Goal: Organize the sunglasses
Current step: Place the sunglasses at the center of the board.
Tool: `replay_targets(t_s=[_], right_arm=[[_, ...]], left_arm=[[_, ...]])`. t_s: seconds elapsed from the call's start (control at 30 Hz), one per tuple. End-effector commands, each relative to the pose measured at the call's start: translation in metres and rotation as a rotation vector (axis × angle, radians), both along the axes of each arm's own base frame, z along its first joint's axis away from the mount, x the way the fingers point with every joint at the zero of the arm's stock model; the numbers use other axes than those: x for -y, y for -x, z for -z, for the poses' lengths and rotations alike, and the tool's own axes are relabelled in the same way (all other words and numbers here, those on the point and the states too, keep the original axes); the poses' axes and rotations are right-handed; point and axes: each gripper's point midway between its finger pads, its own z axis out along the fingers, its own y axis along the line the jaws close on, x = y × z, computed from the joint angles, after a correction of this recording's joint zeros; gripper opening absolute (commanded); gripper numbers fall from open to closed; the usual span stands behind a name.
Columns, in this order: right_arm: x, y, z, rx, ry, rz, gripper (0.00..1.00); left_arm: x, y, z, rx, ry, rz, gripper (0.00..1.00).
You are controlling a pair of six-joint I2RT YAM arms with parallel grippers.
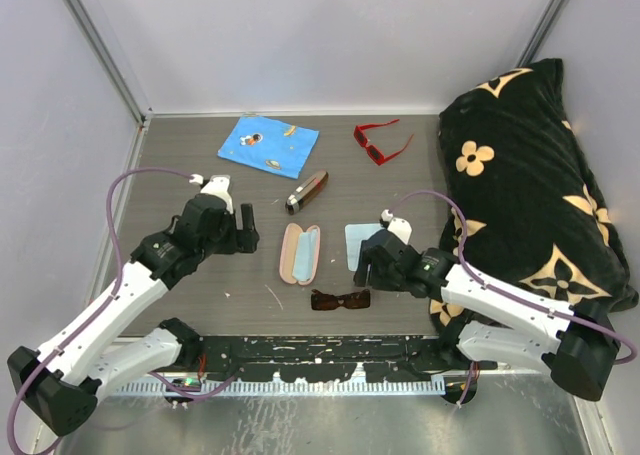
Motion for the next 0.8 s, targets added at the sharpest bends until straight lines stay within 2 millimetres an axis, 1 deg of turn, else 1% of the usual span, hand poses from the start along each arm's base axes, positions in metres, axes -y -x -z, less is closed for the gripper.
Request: replay_targets(t_s=[0.0, 0.13, 0.2, 0.27, 0.4, 0.47, 0.57, 0.67, 0.77], right_arm=[[-0.006, 0.000, -0.005, -0.016, -0.085, 0.020, 0.68], [-0.002, -0.002, -0.006, -0.027, -0.117, 0.038, 0.71], [-0.004, 0.000, -0.005, -0.048, -0.171, 0.038, 0.73], [-0.011, 0.007, -0.004, -0.087, -0.255, 0.042, 0.76], [-0.023, 0.022, -0.003, -0.118, -0.376, 0.003, 0.87], [-0.022, 0.024, -0.001, -0.108, -0.382, -0.004, 0.93], [-0.022, 0.031, 0.000, -0.100, -0.352, -0.022, 0.97], [-0.034, 0.040, 0.000, -0.095, -0.354, -0.077, 1.00], [-0.051, 0.047, 0.003, -0.095, -0.371, -0.134, 1.00]], left_arm=[[0.019, -0.005, -0.008, 0.030, 0.035, 0.107, 0.82], [0.036, 0.000, -0.005, -0.003, 0.056, 0.213, 0.80], [0.043, 0.002, -0.003, -0.014, 0.057, 0.250, 0.79], [0.048, 0.002, -0.003, -0.015, 0.051, 0.271, 0.78], [0.052, 0.002, -0.002, -0.013, 0.050, 0.281, 0.78], [0.052, 0.002, -0.001, -0.018, 0.050, 0.280, 0.78], [0.053, 0.003, -0.001, -0.020, 0.051, 0.280, 0.78], [0.054, 0.001, -0.001, -0.023, 0.050, 0.276, 0.78], [0.055, -0.002, 0.000, -0.028, 0.048, 0.265, 0.78]])
